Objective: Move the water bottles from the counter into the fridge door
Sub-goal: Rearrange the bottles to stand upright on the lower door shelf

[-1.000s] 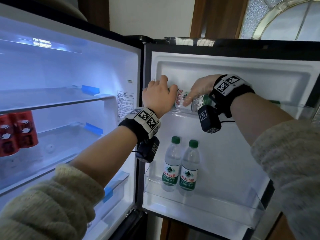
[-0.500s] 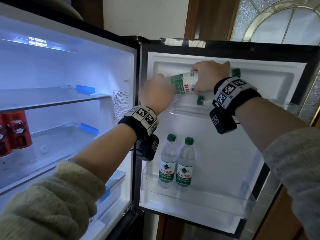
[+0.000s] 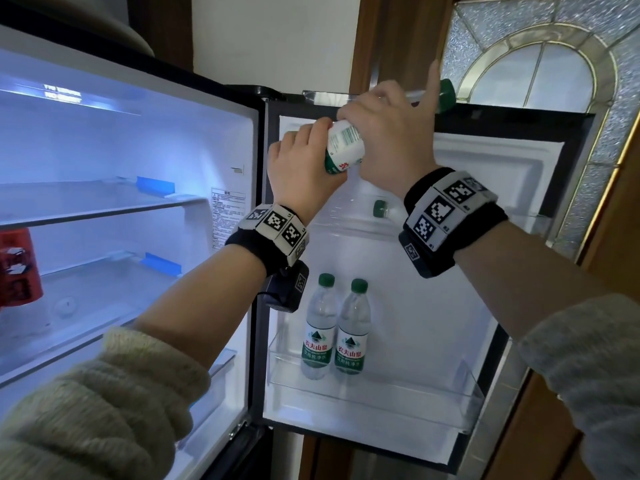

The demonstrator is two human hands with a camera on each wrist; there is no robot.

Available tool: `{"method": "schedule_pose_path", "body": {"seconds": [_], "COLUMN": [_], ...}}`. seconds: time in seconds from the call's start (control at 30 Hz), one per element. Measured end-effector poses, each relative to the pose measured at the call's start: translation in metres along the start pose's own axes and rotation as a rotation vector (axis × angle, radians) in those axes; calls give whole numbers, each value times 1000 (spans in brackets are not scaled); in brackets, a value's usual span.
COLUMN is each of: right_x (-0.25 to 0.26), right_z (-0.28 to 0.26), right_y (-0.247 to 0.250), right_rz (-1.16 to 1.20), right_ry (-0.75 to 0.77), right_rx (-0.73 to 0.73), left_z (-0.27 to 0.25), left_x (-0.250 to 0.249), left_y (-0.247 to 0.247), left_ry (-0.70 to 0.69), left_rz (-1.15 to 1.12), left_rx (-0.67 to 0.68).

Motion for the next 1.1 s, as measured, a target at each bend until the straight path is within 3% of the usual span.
{"method": "schedule_pose_path", "body": {"seconds": [0.1,0.17,0.33,0.47,0.53,0.67,0.77,0.87,1.0,1.1], "right_x": [6,9,16,19,20,14,22,22,37,38], "right_z": [-8,-15,-47,-82,-103,-163,-203,-230,-251,-265], "right_y": [15,24,28,6,-11,-48,-89,-114,-133,-139], "right_rz": [8,28,222,402,459,713,1073,1252,1584,1541], "right_ry": [5,8,109,91,20,-352,-576,-767,-818,-893], "right_rx": [-75,-165,-348,-299,-273,-392,-172,22,311,430], "left_z": [-12,-23,-66,-110,-136,-190,-225,-245,-261,-271], "left_x": [2,4,5,10,14,18,14,9,-3,-7], "left_y": [11,14,14,-10,-27,-50,-65,-78,-93,-110], "left_ry": [6,68,307,442,520,638,689,710,699,724], "left_rz": [-48,-146,-482,-636,-686,-782,-781,-779,-816,-857], "left_rx": [-90,-75,95,250,336,421,505,534,589,643]}}
Point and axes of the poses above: each hand's wrist, its own z-axis towards the middle knuckle, its own y-axis out of the back of the hand, x = y × z, the point moved 8 cm from there along z, towards the middle knuckle, and after that the axes turned 7 degrees about y, right-handed, at the moved point
